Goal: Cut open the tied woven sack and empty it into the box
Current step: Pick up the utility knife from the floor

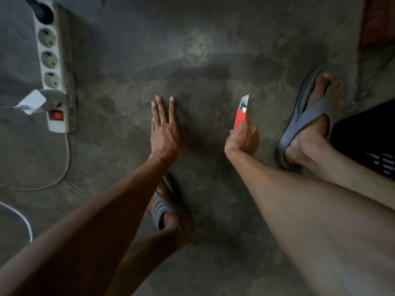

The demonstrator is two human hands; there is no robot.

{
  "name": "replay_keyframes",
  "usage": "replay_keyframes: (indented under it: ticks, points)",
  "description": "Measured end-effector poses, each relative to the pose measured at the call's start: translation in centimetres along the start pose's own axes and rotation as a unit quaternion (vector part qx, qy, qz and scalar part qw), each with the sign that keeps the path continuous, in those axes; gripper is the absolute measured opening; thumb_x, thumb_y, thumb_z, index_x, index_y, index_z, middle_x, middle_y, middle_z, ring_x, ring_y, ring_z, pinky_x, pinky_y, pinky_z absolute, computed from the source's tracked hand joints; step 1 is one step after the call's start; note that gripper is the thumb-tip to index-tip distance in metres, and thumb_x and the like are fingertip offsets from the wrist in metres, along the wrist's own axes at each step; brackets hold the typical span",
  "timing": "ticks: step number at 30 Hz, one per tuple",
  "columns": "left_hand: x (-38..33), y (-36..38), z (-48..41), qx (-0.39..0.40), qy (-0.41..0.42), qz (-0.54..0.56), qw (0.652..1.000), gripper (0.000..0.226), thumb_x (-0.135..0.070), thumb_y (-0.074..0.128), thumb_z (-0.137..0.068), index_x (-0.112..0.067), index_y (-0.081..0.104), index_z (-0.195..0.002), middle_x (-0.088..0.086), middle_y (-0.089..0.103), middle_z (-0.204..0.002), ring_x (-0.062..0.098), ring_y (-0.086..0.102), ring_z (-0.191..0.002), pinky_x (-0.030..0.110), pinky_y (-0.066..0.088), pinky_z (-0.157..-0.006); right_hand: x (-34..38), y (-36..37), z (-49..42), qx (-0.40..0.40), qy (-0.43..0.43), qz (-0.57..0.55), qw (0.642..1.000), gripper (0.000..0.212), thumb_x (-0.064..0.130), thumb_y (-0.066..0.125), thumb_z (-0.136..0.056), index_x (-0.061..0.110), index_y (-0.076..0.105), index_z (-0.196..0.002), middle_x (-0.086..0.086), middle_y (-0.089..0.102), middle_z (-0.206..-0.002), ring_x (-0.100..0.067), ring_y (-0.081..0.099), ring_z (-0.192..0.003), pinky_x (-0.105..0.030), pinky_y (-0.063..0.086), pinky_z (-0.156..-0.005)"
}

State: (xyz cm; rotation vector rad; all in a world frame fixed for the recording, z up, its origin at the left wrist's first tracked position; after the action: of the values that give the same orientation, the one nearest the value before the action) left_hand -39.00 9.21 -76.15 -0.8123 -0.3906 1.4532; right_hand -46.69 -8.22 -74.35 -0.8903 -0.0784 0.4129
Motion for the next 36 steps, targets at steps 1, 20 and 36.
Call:
replay_keyframes:
  ticks: [1, 20, 36]
  points:
    - [0.1, 0.2, 0.1, 0.001, -0.001, -0.001, 1.0, 0.096, -0.03, 0.061, -0.091, -0.018, -0.003, -0.161, 0.019, -0.015, -0.167, 0.036, -0.014, -0.154, 0.044, 0.008, -0.125, 0.1, 0.0, 0.0, 0.002, 0.004, -0.003, 1.0, 0.02, 0.008, 0.058, -0.096, 0.002, 0.071, -0.11, -0.018, 0.071, -0.111, -0.036, 0.067, -0.107, -0.042, 0.055, -0.08]
    - [-15.3, -47.6, 25.6, -0.042, 0.053, 0.035, 0.997, 0.083, -0.032, 0.059, -0.095, -0.014, 0.013, -0.161, 0.016, -0.003, -0.169, 0.03, -0.002, -0.157, 0.043, 0.018, -0.124, 5.0, -47.9, 31.5, -0.06, -0.157, -0.019, 0.986, 0.028, 0.021, 0.061, -0.09, 0.003, 0.071, -0.109, -0.019, 0.073, -0.109, -0.036, 0.07, -0.104, -0.039, 0.056, -0.082]
    - [-23.1, -81.7, 46.5, -0.321, 0.128, 0.155, 0.926, 0.073, -0.02, 0.062, -0.092, -0.014, 0.026, -0.155, 0.015, 0.014, -0.168, 0.029, 0.011, -0.156, 0.044, 0.022, -0.125, 12.2, -79.6, 52.8, -0.174, -0.291, -0.28, 0.898, 0.032, 0.028, 0.05, -0.099, 0.004, 0.063, -0.114, -0.02, 0.071, -0.109, -0.038, 0.067, -0.104, -0.046, 0.054, -0.088]
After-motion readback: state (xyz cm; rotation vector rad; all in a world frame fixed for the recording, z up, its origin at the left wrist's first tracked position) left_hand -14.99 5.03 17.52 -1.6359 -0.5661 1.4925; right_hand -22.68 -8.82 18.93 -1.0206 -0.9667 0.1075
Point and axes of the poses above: each hand's wrist, its own z-axis away from the middle knuckle, its own y-axis out of the palm, x = y × z, the point moved 3 cm from there along -z, towards the middle knuckle
